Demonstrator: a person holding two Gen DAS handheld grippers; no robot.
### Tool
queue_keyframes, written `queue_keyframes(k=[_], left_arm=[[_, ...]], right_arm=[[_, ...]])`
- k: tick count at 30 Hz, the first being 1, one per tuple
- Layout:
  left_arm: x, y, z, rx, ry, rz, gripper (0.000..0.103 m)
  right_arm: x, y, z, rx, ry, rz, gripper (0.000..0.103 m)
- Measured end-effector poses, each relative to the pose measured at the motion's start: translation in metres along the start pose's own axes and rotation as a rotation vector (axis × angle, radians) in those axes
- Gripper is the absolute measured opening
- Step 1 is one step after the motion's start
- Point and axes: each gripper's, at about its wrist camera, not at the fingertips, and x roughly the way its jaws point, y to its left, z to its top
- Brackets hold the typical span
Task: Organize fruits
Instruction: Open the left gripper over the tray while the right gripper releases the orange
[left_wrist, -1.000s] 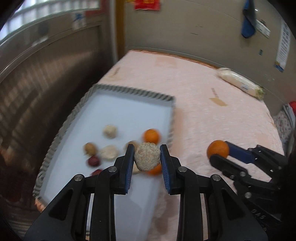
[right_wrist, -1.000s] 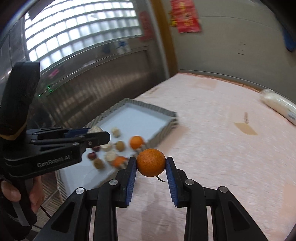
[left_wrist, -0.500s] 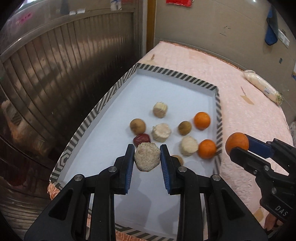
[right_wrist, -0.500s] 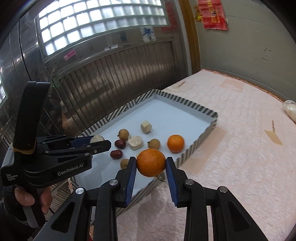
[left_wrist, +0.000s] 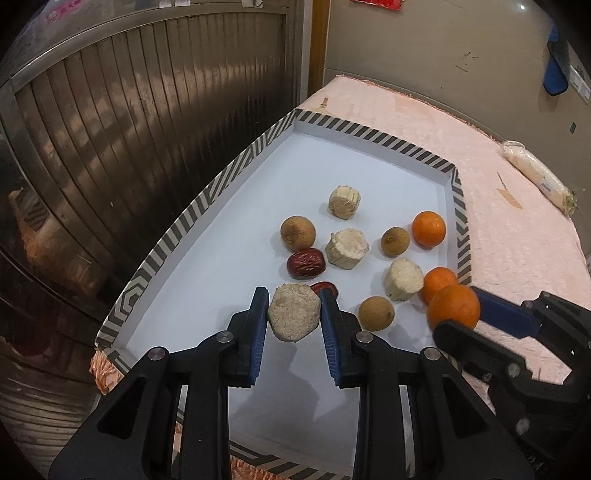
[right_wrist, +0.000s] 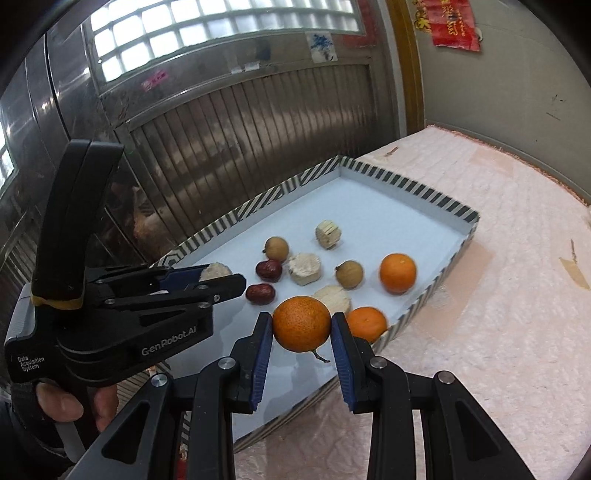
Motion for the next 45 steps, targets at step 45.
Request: queue_keyframes(k=[45], left_arm=[[-0.045, -0.022, -0.003, -0.018, -0.210, 0.117, 0.045]], right_arm=[[-0.042, -0.011, -0.014, 0.076, -0.199, -0.189, 0.046]])
